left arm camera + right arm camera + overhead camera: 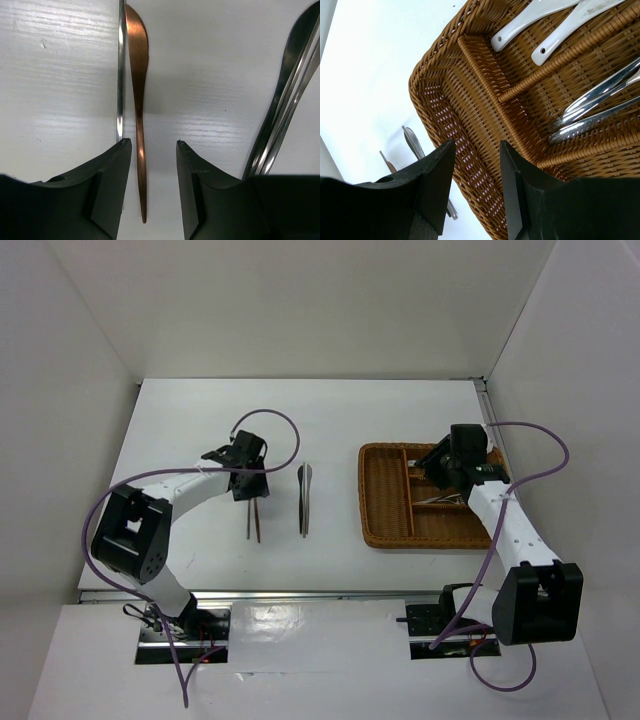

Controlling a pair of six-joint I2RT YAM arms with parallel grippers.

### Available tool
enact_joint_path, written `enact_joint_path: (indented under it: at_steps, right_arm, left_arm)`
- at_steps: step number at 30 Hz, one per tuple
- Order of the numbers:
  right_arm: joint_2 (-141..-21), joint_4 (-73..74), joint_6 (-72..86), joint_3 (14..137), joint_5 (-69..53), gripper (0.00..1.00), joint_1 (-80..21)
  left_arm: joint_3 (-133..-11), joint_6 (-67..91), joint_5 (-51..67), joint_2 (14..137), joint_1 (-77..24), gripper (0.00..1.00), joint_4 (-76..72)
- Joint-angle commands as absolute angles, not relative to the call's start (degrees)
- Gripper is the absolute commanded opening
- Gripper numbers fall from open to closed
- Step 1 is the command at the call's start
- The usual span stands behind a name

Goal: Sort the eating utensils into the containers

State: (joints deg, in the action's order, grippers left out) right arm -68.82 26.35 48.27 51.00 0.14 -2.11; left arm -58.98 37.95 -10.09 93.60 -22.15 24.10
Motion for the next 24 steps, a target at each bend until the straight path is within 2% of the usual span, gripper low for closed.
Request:
enact_joint_path:
  at_steps: [1, 24]
  right_arm:
    - [-68.7, 24.2, 47.2, 50.8, -0.1, 0.48, -2.5]
    - [-68.2, 24.7, 48.2, 49.7, 1.0, 0.47, -2.5]
  left_arm:
    - [-58.0, 39.5, -9.0, 94.4, -20.9, 0.55, 23.5]
    - [-55.8, 37.9, -5.7, 97.5, -20.2, 0.44, 21.8]
